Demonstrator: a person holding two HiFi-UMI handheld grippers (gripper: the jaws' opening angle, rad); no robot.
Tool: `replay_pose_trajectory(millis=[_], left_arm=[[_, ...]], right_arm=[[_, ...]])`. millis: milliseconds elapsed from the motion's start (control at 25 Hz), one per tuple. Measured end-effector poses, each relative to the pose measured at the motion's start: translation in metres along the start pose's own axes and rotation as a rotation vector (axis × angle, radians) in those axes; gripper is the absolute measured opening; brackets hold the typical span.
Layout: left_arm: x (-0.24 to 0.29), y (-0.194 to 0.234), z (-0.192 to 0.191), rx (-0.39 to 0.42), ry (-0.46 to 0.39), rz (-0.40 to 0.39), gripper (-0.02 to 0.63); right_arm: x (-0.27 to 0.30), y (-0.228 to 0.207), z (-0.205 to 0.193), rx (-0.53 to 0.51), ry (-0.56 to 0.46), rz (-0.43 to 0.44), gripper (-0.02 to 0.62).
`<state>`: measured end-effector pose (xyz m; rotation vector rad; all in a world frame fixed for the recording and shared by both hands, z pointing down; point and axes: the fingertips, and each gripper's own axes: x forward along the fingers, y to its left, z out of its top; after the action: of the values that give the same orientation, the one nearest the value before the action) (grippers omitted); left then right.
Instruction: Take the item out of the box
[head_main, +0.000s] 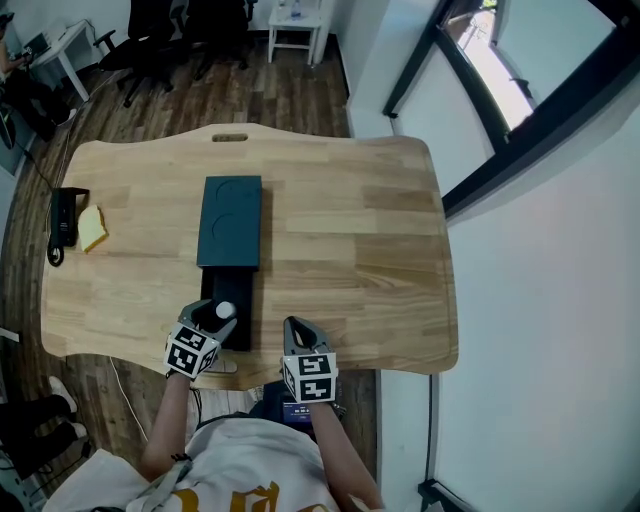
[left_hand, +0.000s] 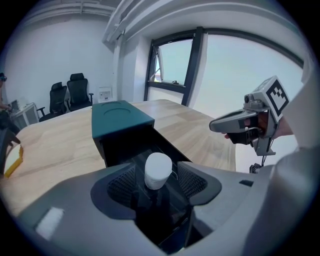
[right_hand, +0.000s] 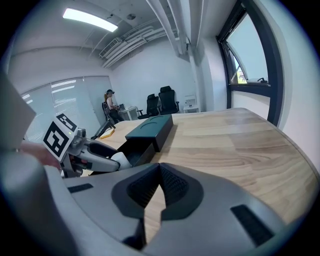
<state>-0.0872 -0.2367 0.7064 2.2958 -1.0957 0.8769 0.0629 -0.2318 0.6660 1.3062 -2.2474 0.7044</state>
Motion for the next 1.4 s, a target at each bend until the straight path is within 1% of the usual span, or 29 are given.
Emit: replay_pose_trajectory(millis=[120,240,360,480,600,640,720,760,880,1040,1200,1400], left_arm=[[0.005,-0.002,0.002,0.015,0.005,-0.004,0.244],[0.008,-0.001,0.004,0.01,0.004,-0.002,0.244],[0.01,-0.002,0.0,0.037,0.032,0.001,0.244],[0.013,-0.002,-0.002,0.073,0.062,0.016,0.244],[0.016,0.0,-0.005,0.083,0.092,0.021,0.242],[0.017,0.001,-0.007,0.087,0.099,0.024,0.238],[0.019,0.002,-0.009,0.101,0.108,0.027,0.178],[0.019,0.002,-0.009,0.103,0.109,0.022,0.178],[0.011,0.002,-0.002,0.082,0.095,0.017,0.176],[-0.001,0.005,0.007,0.04,0.052,0.016,0.175],[-0.019,0.002,0.014,0.029,0.015,0.024,0.175],[-0.037,0.002,0.023,0.027,-0.04,0.037,0.175]], right_arm=[[0.003,-0.005,0.001,0.007,-0.007,0.001,0.006],[0.008,-0.006,0.003,0.012,-0.003,0.014,0.006],[0.009,-0.007,0.005,0.012,-0.001,0.019,0.006],[0.01,-0.011,0.007,0.008,-0.008,0.007,0.006],[0.007,-0.013,0.011,0.004,-0.018,-0.004,0.006],[0.005,-0.013,0.011,0.005,-0.02,-0.006,0.006],[0.001,-0.013,0.013,0.005,-0.023,-0.01,0.006],[-0.002,-0.013,0.013,0.003,-0.025,-0.012,0.006],[-0.009,-0.015,0.017,-0.004,-0.035,-0.028,0.006],[-0.022,-0.02,0.019,-0.011,-0.051,-0.065,0.006],[-0.037,-0.018,0.015,-0.011,-0.063,-0.084,0.006],[-0.052,-0.009,0.029,-0.005,-0.127,-0.086,0.006]])
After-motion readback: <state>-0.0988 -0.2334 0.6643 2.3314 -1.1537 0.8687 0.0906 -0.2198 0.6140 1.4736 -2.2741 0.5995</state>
